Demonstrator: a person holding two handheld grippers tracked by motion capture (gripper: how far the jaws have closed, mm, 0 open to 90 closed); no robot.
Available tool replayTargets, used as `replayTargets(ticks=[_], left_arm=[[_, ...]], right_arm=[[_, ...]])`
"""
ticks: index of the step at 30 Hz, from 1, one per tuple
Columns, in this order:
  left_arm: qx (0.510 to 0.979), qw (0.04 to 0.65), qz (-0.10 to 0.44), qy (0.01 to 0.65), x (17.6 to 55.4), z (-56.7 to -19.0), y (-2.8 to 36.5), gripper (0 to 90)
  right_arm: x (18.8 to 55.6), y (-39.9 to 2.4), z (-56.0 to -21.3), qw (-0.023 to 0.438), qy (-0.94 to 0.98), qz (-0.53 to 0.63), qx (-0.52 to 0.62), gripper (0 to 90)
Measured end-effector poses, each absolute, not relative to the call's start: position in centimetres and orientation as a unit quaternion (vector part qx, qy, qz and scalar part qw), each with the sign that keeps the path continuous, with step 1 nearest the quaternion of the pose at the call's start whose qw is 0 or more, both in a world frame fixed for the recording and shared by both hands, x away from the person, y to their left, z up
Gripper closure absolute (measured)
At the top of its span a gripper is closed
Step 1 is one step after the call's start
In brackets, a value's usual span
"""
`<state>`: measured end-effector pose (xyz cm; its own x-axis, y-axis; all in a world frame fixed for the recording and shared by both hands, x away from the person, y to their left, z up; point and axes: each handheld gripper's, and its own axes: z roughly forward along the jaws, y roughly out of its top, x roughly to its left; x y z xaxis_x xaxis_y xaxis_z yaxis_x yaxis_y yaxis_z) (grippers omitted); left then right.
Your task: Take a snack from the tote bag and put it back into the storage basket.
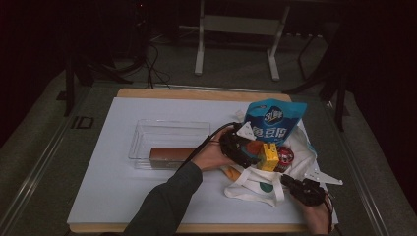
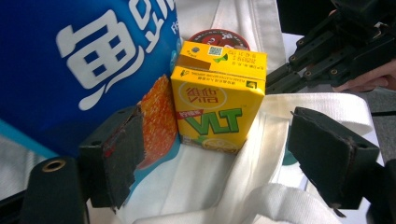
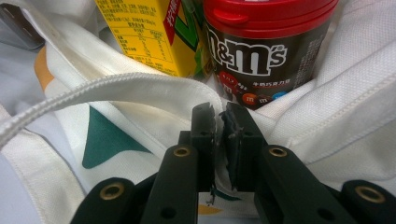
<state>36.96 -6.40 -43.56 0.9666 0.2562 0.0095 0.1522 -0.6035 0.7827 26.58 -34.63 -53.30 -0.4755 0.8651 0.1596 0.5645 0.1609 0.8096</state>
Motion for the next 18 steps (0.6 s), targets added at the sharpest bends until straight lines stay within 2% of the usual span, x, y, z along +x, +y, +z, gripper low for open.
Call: replayTargets(ticks=[18], left_arm=[[0.901, 0.418, 0.052, 0.105, 37.4, -44.4, -9.2, 14.7]], right_arm=[[26.6, -34.7, -53.3, 0.172, 0.741, 0.434, 0.483, 82.2]])
